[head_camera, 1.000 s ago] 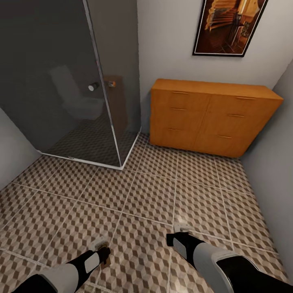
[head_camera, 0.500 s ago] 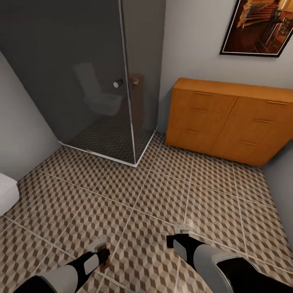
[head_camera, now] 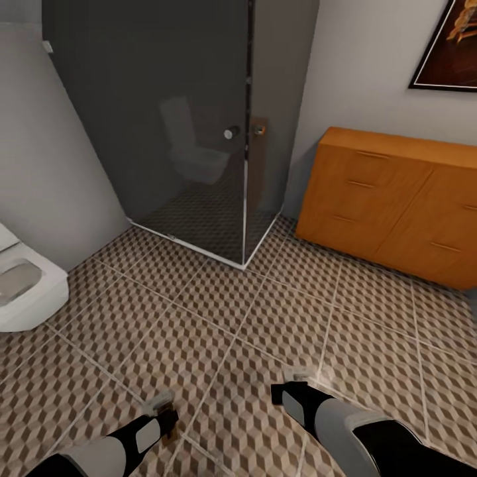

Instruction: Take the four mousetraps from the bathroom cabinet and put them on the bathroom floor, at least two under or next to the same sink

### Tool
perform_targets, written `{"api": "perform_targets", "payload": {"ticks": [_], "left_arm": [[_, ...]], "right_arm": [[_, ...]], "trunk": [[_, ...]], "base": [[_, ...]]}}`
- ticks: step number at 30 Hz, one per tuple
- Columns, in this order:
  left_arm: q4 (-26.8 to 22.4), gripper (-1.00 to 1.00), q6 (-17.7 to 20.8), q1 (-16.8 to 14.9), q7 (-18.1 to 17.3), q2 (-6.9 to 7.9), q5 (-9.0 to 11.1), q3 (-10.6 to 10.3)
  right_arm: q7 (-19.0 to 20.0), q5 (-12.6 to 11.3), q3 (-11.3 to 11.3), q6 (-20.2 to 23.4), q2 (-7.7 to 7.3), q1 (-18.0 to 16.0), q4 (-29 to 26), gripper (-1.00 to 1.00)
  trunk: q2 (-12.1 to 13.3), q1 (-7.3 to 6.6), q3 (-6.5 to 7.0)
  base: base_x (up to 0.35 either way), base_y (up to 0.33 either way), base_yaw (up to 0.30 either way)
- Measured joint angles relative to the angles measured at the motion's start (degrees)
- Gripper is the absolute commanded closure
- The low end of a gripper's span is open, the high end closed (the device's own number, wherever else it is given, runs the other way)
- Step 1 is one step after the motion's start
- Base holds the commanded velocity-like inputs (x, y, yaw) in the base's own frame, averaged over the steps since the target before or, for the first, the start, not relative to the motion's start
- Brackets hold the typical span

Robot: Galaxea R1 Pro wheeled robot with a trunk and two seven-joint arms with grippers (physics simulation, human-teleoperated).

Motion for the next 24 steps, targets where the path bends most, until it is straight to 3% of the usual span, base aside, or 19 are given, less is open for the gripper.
{"api": "perform_targets", "payload": {"ticks": [9, 18, 24], "left_arm": [[0.0, 1.00, -0.2, 0.1, 0.0, 0.00, 0.0, 0.0], [0.0, 1.00, -0.5, 0.2, -0.1, -0.06, 0.0, 0.0], [0.0, 1.00, -0.6, 0.2, 0.0, -0.10, 0.0, 0.0]], "right_arm": [[0.0, 0.0, 0.0, 0.0, 0.00, 0.0, 0.0, 1.00], [0.0, 0.0, 0.0, 0.0, 0.00, 0.0, 0.0, 1.00], [0.9, 0.0, 0.0, 0.0, -0.01, 0.0, 0.0, 1.00]], "trunk": [[0.0, 0.00, -0.31], [0.0, -0.01, -0.61], [0.0, 0.00, -0.74]], "base": [[0.000, -0.015, 0.274], [0.084, -0.236, 0.274], [0.043, -0.084, 0.169]]}}
